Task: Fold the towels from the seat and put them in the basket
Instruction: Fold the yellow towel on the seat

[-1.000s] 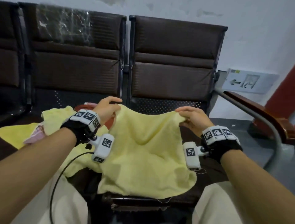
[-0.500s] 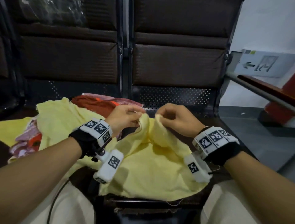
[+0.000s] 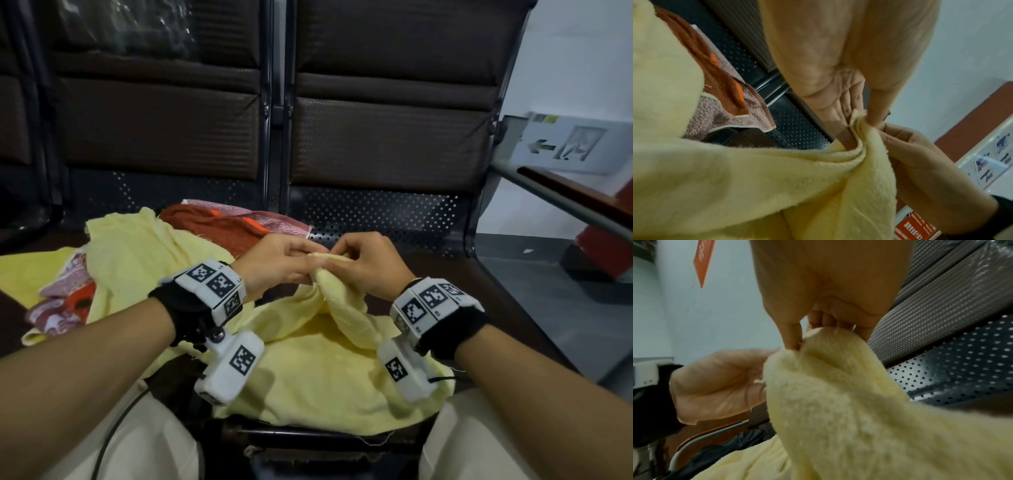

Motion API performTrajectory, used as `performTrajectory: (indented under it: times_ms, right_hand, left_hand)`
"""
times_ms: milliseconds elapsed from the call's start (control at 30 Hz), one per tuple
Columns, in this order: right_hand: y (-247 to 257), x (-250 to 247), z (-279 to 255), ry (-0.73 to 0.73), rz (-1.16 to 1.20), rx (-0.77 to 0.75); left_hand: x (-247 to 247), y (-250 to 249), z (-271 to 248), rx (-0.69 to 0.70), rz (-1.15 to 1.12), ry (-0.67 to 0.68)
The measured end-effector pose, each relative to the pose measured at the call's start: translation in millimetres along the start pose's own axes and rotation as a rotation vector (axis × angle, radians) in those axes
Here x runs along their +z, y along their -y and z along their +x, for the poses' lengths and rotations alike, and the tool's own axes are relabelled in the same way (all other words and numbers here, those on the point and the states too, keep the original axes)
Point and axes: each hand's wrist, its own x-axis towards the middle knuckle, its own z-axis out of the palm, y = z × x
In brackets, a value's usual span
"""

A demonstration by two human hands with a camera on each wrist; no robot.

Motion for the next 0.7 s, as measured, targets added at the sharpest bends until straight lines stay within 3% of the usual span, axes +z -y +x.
performTrajectory:
  times_ms: [167, 333, 500, 700]
  right_hand:
    - [-2, -7, 0, 0.15, 0.012, 0.033]
    - [-14, -20, -3, 0.438, -0.431, 0.064]
    - [-13, -33, -1, 0.301, -0.399, 0.089]
    - [-7, -43, -7, 0.256, -0.607, -0.003]
  left_hand:
    - [-4, -2, -1, 0.082, 0.275, -0.125]
    - [-17, -10, -6, 0.174, 0.367, -0.184]
    - [-28, -13, -10, 0.247, 0.471, -0.128]
    - [-29, -13, -14, 0.368, 0.92, -0.203]
